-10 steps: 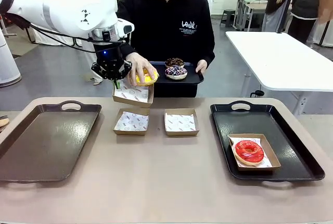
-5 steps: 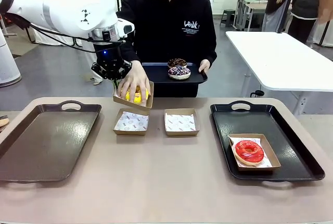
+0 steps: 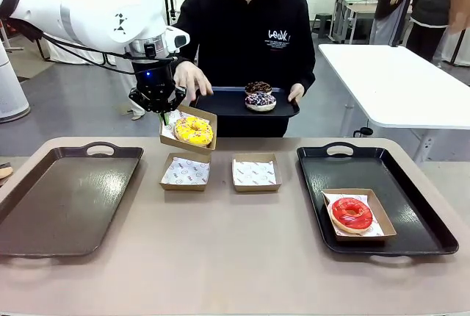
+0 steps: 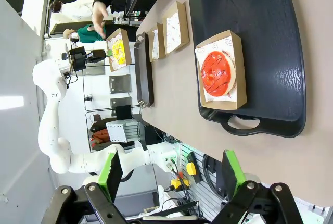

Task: Individually package the donuts and arrange them on the tray.
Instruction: Place the picked Paper togo box on the Handle tray while simultaneously picking up another Paper togo box from the table with the other hand.

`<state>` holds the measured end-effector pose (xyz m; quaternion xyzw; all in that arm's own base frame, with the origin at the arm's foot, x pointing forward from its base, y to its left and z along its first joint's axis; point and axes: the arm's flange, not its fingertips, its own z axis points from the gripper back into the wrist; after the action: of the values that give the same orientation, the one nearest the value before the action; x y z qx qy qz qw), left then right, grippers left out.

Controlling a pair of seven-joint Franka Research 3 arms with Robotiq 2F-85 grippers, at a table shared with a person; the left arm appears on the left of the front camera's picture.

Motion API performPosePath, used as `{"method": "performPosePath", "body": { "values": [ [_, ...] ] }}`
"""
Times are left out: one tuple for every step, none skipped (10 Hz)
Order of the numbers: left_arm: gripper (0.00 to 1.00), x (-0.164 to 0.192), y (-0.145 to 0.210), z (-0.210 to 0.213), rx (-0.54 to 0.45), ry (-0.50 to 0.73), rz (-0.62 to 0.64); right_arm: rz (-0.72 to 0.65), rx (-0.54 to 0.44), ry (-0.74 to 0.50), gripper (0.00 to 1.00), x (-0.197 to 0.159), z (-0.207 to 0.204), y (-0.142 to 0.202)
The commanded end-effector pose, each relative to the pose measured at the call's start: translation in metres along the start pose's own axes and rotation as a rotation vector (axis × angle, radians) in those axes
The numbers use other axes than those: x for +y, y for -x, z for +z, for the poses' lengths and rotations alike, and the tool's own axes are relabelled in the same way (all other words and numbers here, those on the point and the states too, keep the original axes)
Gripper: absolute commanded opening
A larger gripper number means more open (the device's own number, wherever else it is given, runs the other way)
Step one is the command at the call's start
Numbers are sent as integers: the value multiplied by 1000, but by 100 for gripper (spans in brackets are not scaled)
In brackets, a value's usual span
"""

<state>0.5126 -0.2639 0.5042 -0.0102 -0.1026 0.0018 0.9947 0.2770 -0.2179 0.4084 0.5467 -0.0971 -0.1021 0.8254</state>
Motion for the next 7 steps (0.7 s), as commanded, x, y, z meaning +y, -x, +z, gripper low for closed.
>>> {"method": "performPosePath", "body": {
  "values": [
    [0, 1, 1, 2, -8, 19, 7, -2, -1, -4, 100, -1, 0, 0],
    [0, 1, 1, 2, -8, 19, 7, -2, -1, -4, 100, -1, 0, 0],
    [0, 1, 1, 2, -8, 19, 7, -2, -1, -4, 100, -1, 0, 0],
    [0, 1, 1, 2, -8, 19, 7, -2, -1, -4, 100, -1, 0, 0],
    [0, 1, 1, 2, -8, 19, 7, -2, -1, -4, 100, -1, 0, 0],
    [0, 1, 1, 2, -8, 19, 7, -2, -1, -4, 100, -1, 0, 0],
    [0, 1, 1, 2, -8, 19, 7, -2, -1, -4, 100, -1, 0, 0]
  ]
}}
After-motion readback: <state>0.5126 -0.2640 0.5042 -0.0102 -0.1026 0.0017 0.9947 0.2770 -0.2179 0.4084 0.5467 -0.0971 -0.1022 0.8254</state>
